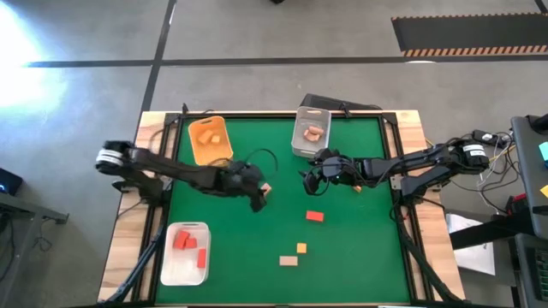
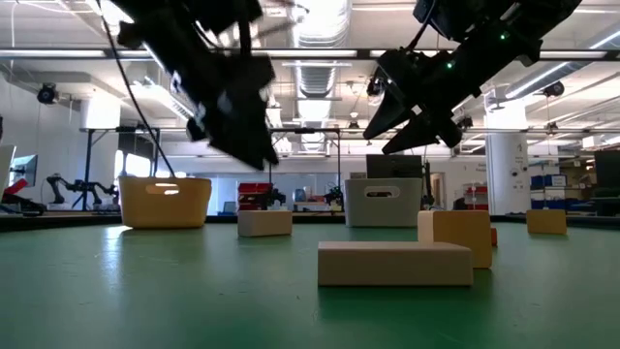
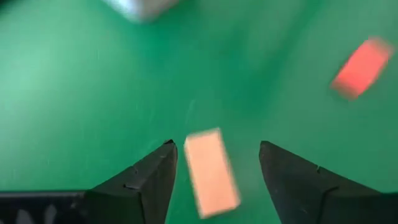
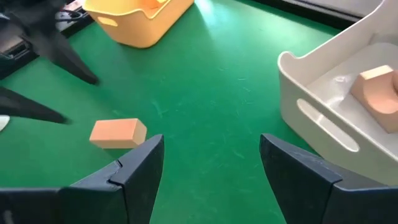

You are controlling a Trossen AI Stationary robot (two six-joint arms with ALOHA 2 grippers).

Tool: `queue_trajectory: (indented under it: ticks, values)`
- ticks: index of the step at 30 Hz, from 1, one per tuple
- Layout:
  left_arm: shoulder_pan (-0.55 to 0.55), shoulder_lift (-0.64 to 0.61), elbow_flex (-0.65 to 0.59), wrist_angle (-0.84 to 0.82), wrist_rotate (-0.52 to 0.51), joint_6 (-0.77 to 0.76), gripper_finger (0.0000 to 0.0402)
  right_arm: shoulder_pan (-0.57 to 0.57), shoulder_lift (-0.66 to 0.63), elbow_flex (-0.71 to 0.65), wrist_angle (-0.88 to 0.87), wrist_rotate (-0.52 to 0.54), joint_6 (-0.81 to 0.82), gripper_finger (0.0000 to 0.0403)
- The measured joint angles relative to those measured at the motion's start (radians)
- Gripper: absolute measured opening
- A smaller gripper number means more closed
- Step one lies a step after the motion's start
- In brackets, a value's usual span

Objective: Sort & place blocks by color
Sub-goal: Put the brown block into the gray bin

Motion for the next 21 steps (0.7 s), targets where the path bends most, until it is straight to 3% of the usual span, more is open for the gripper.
queue_trajectory:
  ticks: [6, 12, 16, 21]
  values:
    - [0.021, 0.165, 0.085, -0.099, 0.008, -0.022, 0.0196, 0.000, 0.000, 0.000, -0.005, -0.014, -0.002, 0.0249]
    - [0.027, 0.192, 0.092, -0.101, 0.030, -0.028, 0.0198, 0.000, 0.000, 0.000, -0.009, -0.014, -0.013, 0.0249]
    - [0.027, 0.185, 0.092, -0.099, 0.090, -0.027, 0.0219, 0.000, 0.000, 0.000, -0.009, -0.013, -0.017, 0.0249]
    - [0.027, 0.191, 0.088, -0.098, 0.081, -0.023, 0.0265, 0.000, 0.000, 0.000, -0.009, -0.013, -0.024, 0.0249]
